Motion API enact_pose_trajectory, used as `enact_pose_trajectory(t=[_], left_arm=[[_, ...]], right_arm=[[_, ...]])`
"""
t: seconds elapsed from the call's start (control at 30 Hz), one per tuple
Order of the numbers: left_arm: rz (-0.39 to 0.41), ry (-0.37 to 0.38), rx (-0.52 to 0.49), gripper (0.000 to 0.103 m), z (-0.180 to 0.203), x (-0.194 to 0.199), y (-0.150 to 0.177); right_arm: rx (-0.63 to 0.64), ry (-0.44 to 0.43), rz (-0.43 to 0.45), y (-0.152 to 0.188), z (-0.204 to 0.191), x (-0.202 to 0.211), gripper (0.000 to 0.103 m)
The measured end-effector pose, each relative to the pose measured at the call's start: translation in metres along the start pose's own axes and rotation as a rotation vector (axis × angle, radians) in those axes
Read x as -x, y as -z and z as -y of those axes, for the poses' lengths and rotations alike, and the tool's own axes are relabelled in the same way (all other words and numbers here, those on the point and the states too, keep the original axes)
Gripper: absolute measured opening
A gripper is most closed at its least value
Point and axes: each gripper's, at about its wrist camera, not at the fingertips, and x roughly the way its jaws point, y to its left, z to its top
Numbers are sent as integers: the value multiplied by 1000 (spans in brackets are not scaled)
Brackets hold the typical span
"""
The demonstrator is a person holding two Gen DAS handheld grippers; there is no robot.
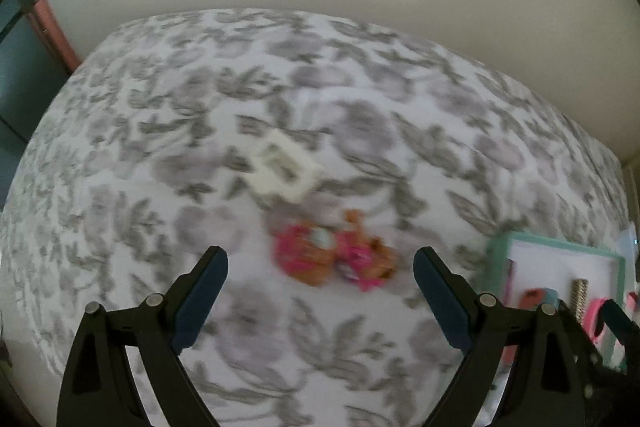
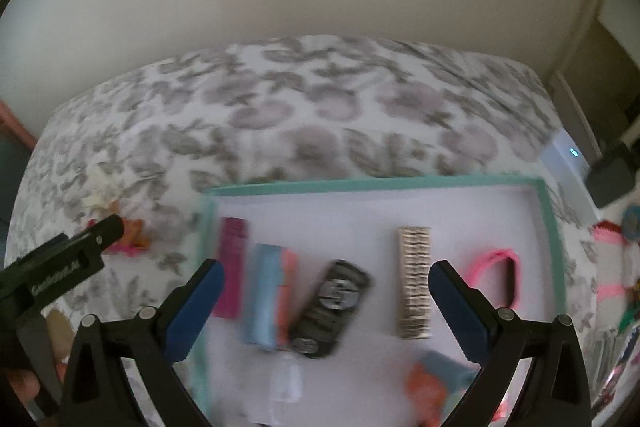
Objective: Organize rigid objects
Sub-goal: 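Move both open tools back from the tray to the pile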
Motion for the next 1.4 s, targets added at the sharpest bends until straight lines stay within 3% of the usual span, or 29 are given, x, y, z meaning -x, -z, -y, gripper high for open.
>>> enact_pose_trajectory(t=[0.33,0.7,1.03,1.23,1.4], left_arm=[[-7,-63,93,94,-65,-14,-12],[-21,-59,176,94,-105,-41,-14],[12,1,166,94,-111,-52,-26],[20,56,152,94,-107,-56,-32],[17,112,128,94,-95,-59,-34]], right_arm=[[79,-88,22,-4,-74,-9,103],[169,-136,-27,-7,-135,-53,103],[218,-202,-51,-4,-171,-82,103],[225,-193,-46,-2,-182,-91,102],[211,-204,-22,-6,-180,-88,91]])
